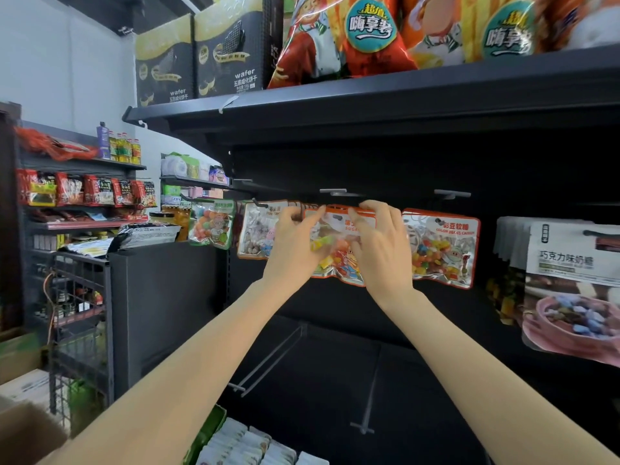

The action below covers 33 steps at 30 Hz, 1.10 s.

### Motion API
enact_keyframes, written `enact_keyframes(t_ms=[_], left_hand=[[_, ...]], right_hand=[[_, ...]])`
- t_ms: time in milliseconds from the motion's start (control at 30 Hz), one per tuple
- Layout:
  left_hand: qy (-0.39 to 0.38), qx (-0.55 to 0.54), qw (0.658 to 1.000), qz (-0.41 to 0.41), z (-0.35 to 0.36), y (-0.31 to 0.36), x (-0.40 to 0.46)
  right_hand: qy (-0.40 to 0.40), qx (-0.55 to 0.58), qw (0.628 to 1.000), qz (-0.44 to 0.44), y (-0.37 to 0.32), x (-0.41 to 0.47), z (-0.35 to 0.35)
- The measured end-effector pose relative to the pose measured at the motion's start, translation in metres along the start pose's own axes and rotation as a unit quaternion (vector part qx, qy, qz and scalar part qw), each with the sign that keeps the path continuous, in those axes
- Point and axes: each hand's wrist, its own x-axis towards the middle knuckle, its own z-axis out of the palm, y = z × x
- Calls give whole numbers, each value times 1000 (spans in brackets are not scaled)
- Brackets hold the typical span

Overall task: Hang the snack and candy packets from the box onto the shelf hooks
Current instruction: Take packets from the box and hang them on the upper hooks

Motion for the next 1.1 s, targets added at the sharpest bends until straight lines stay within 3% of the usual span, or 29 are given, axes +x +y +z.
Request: enact_keyframes(t_ms=[133, 267, 500, 667, 833, 967, 1100], left_hand=[[69, 88, 992, 57, -7, -5, -9], [91, 231, 961, 120, -31, -17, -24], [37, 341, 939, 32, -106, -93, -91], [-68, 348, 929, -108, -177, -198, -145], [-106, 290, 908, -285, -243, -313, -221], [-109, 281, 864, -403, -286, -392, -287], [-183, 271, 805, -494, -308, -457, -346]], right_hand=[[-9, 48, 998, -29, -11, -7, -8], [-84, 154, 984, -15, -35, -13, -6], [-232, 300, 925, -17, -146, -33, 24], [-359, 352, 864, -24, -265, -68, 85], [-512, 397, 761, -23, -398, -121, 162], [-612, 374, 694, -61, -495, -174, 214], [-692, 334, 629, -115, -565, -225, 259]])
